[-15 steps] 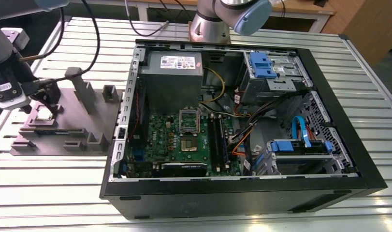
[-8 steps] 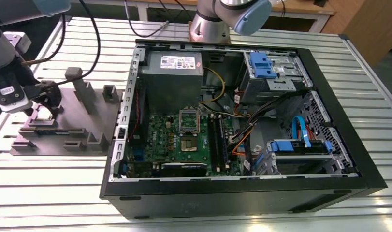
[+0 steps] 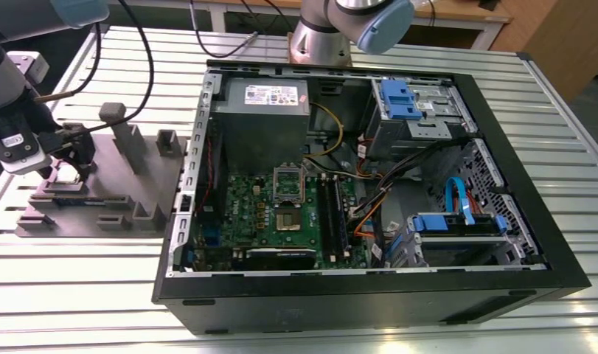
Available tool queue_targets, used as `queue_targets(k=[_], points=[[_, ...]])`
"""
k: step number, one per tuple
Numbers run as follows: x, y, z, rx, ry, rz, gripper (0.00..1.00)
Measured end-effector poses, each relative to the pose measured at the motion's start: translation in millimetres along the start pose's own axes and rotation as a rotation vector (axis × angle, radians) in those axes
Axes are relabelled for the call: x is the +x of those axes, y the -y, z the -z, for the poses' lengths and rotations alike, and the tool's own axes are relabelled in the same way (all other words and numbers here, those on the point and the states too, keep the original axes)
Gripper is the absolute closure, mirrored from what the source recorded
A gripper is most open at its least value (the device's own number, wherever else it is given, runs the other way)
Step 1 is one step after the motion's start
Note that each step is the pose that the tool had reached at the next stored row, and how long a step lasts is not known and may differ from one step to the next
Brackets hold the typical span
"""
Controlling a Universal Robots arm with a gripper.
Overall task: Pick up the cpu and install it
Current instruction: 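Pick up the cpu and move it towards the insertion slot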
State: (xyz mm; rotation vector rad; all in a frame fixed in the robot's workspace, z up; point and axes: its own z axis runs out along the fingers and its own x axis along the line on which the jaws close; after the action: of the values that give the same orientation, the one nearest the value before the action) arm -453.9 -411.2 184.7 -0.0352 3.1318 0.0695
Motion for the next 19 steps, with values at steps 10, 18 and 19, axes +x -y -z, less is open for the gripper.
queue_targets(k=[10,18,19], points=[[0.0,0.0,-0.5,0.0004,0.0002,0.000,0.44],[0.5,0.1,-2.6,0.0008,0.0014,0.000,0.44],[0.8,0.0,-2.8,0.0008,0.0022,0.000,0.44]])
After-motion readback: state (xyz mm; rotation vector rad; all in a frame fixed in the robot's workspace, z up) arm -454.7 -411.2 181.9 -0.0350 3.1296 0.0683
